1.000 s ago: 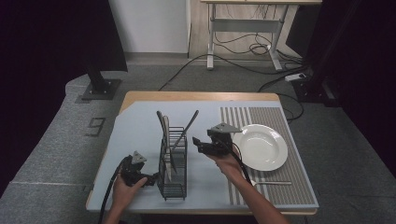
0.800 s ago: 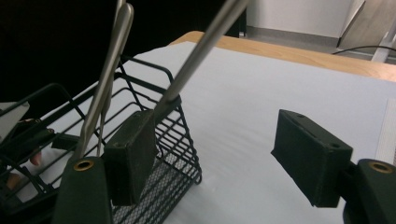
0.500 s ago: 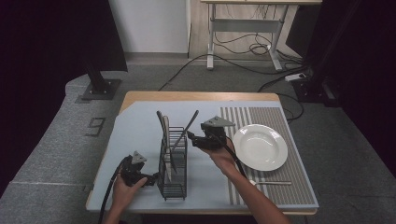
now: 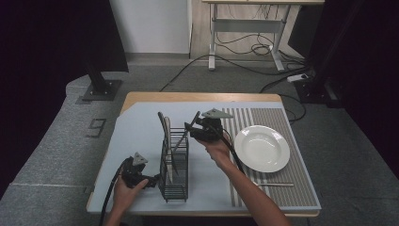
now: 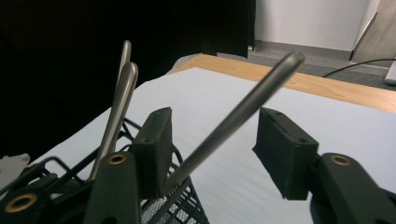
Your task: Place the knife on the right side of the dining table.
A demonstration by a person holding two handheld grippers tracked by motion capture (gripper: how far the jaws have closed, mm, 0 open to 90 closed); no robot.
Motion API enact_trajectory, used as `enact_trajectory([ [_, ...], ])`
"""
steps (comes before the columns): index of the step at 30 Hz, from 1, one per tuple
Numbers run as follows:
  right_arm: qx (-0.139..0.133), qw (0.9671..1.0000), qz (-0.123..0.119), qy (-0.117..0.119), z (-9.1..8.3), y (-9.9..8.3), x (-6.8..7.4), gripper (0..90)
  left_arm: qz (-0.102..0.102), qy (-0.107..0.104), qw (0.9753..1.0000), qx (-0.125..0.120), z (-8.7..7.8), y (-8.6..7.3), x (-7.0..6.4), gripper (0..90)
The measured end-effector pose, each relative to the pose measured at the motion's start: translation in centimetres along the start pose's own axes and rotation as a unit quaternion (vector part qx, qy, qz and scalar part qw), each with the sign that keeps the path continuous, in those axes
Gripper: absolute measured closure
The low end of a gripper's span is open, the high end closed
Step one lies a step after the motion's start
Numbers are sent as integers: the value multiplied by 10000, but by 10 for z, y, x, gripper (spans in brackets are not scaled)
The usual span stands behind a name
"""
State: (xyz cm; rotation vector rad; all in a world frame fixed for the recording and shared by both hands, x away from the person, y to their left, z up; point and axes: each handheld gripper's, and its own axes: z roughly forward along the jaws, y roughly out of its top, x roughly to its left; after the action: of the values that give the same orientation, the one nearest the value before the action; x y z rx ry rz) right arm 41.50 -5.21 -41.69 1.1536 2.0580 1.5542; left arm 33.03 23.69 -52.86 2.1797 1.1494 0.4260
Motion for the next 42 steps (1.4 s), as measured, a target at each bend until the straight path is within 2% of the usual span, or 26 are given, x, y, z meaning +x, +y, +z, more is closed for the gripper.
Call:
enact_trajectory([
  [5, 82, 9998, 79, 137, 9, 1, 0, 578, 2, 0, 10000, 4, 0, 0, 0, 0],
  [8, 116, 9999, 31, 38, 11, 0, 0, 667, 2, 1, 10000, 4, 0, 0, 0, 0],
  [12, 89, 9992, 254, 292, 8, 1, -4, 708, 0, -2, 10000, 5, 0, 0, 0, 0],
  [14, 53, 9991, 241, 353, 7, 1, -3, 716, 2, -2, 10000, 5, 0, 0, 0, 0],
  [16, -43, 9985, 215, 500, 5, 2, -2, 736, 1, -1, 10000, 2, 0, 0, 0, 0],
  [23, -399, 9944, 398, 889, -10, 9, 2, 820, 4, 5, 10000, 4, 0, 0, 0, 0],
  [26, -493, 9940, 368, 901, -14, 11, 2, 828, 2, 5, 10000, 4, 0, 0, 0, 0],
  [29, -580, 9952, 170, 774, -18, 11, 3, 829, 8, 4, 10000, 9, 0, 0, 0, 0],
  [31, -616, 9936, 292, 899, -20, 11, 1, 830, 8, 4, 10000, 9, 0, 0, 0, 0],
  [34, -691, 9929, 290, 919, -24, 12, 0, 830, 8, 4, 10000, 10, 0, 0, 0, 0],
  [42, -1176, 9867, 435, 1035, -54, 26, -11, 829, 2, 5, 10000, -3, 0, 0, 0, 0],
])
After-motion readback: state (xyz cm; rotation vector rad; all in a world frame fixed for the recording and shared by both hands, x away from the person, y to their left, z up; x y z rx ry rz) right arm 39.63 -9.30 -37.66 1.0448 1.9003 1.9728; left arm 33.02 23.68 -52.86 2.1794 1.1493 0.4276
